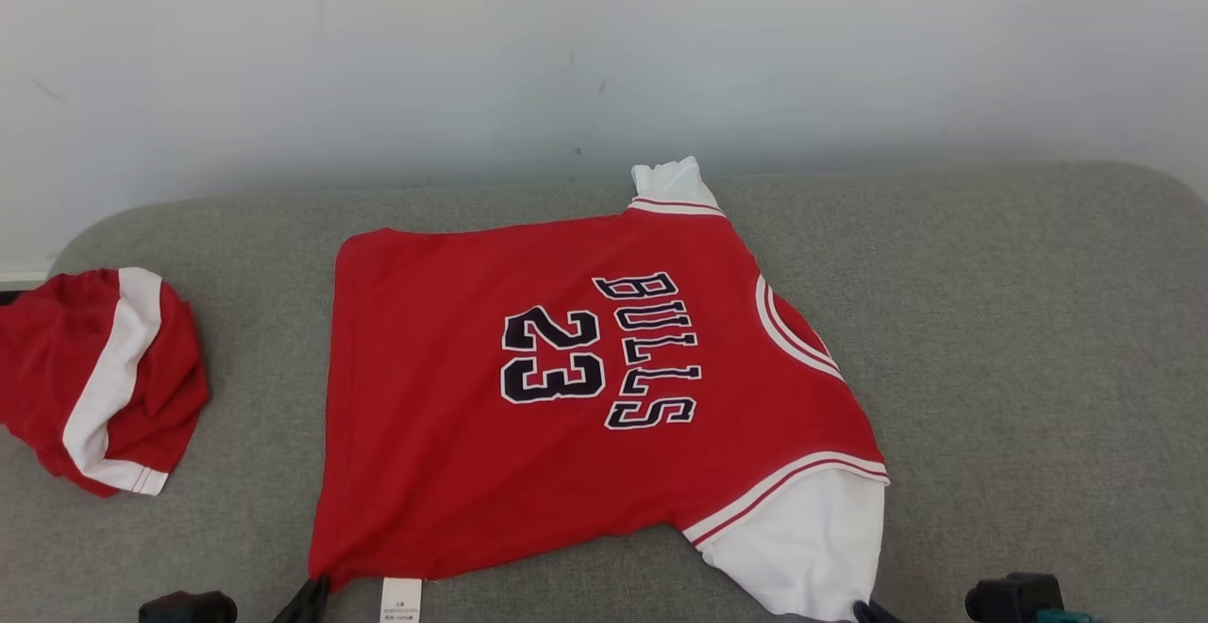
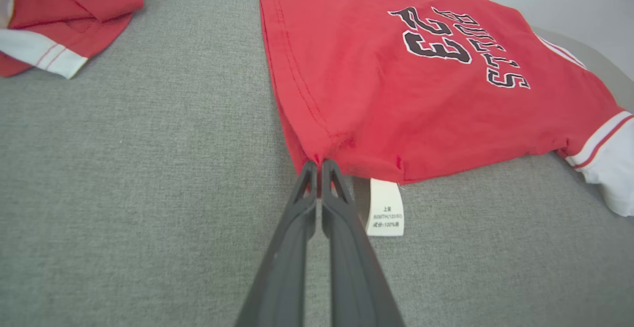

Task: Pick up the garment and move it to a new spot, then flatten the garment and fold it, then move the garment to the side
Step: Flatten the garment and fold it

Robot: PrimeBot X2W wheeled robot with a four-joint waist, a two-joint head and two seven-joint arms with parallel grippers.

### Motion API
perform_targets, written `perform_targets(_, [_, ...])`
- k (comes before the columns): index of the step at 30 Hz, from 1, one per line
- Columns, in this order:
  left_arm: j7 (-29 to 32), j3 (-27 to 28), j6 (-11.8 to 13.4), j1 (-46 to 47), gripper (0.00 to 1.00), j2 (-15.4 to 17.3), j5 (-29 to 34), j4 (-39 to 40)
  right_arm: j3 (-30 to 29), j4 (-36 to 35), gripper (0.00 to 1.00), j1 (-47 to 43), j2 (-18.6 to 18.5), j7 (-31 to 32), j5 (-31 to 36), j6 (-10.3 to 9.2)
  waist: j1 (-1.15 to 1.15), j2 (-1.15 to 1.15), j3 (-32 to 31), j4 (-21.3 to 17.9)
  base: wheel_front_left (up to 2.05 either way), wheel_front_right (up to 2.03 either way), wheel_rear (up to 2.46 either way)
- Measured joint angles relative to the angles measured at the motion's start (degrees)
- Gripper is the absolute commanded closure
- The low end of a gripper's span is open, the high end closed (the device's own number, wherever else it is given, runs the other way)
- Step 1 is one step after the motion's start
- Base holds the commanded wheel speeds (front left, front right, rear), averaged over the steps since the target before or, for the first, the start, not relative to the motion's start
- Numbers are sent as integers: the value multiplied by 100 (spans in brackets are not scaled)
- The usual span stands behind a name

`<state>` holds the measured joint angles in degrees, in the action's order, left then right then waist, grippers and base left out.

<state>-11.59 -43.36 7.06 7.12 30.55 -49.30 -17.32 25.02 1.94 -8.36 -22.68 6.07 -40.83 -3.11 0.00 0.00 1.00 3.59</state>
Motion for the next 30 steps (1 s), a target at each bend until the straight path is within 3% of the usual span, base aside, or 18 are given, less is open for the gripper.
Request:
perform_targets(4, [109,-26,-64,119,100,18,93,64,18,12,100,341,44,69,0,9,0,0,101,-33,0,0,0])
perform_targets(8, [431,7,-471,753,100,101,24,96,16,164,100,1147,191,325,-107,152,0,0,263,-101,0,0,0])
perform_targets(12, [1049,147,-987,1950,100,101,-276,-124,-58,704,100,2718,324,782,-158,270,1,1,508,-197,0,0,0])
perform_targets(15, [1610,448,-1228,3220,100,-3,-639,-565,-183,1255,100,4326,713,1237,-246,372,1,2,719,-291,0,0,0])
perform_targets(17, [2063,635,-1257,4302,100,-24,-408,-853,-832,1352,100,5167,1161,1372,-136,343,2,2,865,-357,0,0,0])
perform_targets(19, [2221,1174,-1234,5231,100,-168,-113,-881,-1273,1443,100,5912,1417,1394,431,323,2,2,1021,-417,0,0,0])
perform_targets(21, [2098,1763,-1211,5981,100,-388,183,-642,-1694,1385,100,6583,1547,1068,1020,214,2,2,1183,-465,0,0,0])
perform_targets(23, [1845,2151,-1250,6745,100,-694,13,-491,-2007,1211,100,7313,1746,544,933,193,2,2,1350,-496,0,0,0])
perform_targets(24, [1705,2142,-1267,7146,100,-781,-73,-439,-1907,1214,100,7750,1756,381,920,258,2,2,1437,-504,0,0,0])
perform_targets(27, [1545,1938,-1363,7694,100,-610,-94,-27,-1311,1333,100,8903,1693,235,775,732,1,1,1693,-498,0,0,0])
perform_targets(28, [1480,1974,-1363,7558,100,-554,-153,109,-1207,1205,100,8998,1613,183,732,888,-1,-1,1776,-488,0,0,0])
perform_targets(30, [1449,1958,-1365,7079,100,-369,-205,232,-1054,756,100,8625,1470,147,655,994,-1,-1,1946,-455,0,0,0])
